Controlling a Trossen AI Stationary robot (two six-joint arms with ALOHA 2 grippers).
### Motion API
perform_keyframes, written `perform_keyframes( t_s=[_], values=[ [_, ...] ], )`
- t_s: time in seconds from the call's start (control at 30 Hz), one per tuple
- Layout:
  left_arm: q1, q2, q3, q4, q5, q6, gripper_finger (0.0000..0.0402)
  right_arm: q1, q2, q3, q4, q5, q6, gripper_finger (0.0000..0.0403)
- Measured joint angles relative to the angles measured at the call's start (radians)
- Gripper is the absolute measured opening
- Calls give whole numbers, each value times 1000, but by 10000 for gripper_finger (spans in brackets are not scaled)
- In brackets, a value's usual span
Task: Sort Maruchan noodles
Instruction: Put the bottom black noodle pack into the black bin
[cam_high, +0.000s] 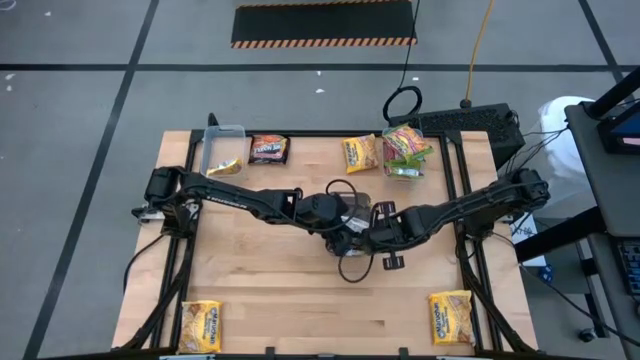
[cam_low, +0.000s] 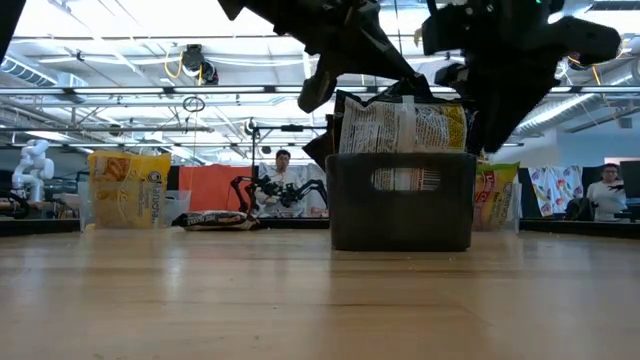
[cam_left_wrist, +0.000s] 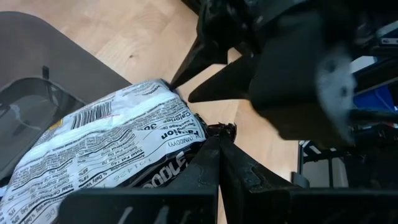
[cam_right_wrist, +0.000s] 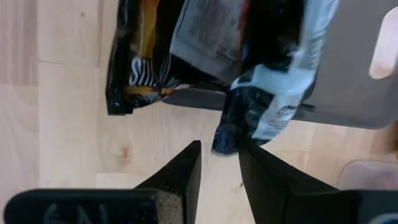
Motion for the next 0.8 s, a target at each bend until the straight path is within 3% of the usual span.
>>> perform_keyframes(
  t_s=[0.47,0.8],
  values=[
    [0,0,0,0,18,-2,0,52,0,-71,84,132,100,105],
    [0,0,0,0,20,-2,0,52,-54,-71,75,131,100,105]
  ],
)
